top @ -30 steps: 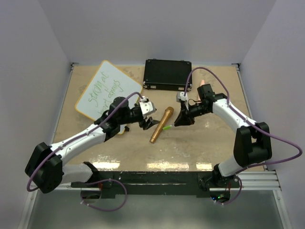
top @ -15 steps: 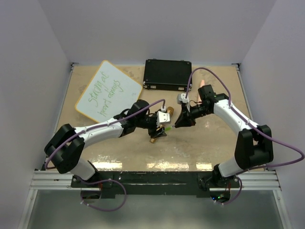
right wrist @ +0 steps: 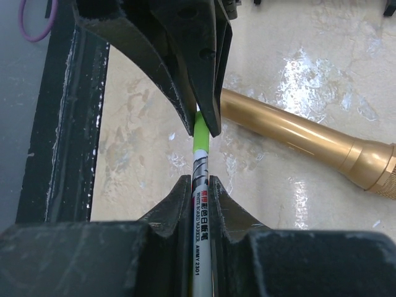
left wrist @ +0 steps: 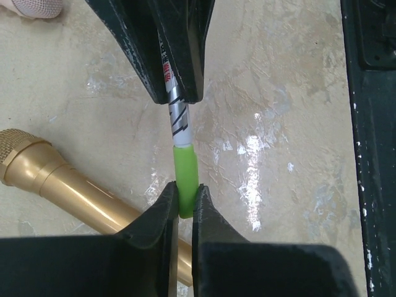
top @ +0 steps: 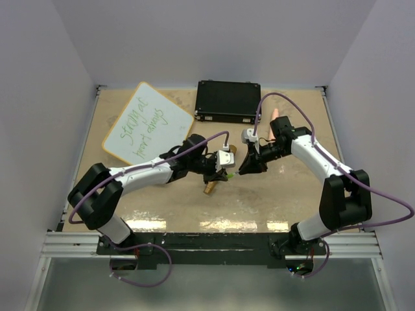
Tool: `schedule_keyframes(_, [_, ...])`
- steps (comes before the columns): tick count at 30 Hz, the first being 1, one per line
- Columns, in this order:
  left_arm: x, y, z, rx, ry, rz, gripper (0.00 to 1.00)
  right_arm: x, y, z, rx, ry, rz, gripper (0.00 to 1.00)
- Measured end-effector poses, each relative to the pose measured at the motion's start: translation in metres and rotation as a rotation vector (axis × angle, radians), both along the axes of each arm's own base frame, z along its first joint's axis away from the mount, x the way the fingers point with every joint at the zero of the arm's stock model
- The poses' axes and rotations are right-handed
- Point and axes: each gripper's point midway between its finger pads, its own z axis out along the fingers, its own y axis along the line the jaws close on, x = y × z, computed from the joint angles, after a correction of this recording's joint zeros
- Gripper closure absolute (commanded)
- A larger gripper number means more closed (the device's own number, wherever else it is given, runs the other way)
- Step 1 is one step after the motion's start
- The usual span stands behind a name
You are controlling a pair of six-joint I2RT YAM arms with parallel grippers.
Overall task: Write a sentence on the whiteboard
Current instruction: Put down the whiteboard marker at the center of the board.
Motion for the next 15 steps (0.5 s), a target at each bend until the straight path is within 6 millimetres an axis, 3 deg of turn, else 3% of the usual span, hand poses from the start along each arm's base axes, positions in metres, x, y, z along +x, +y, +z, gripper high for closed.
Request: schedule_keyframes(15, [-0.002, -0.01, 0.008, -0.077, 0.239, 0.118, 1.0, 0.004, -0.002, 0.003, 0.002, 0.003, -0.017, 1.0])
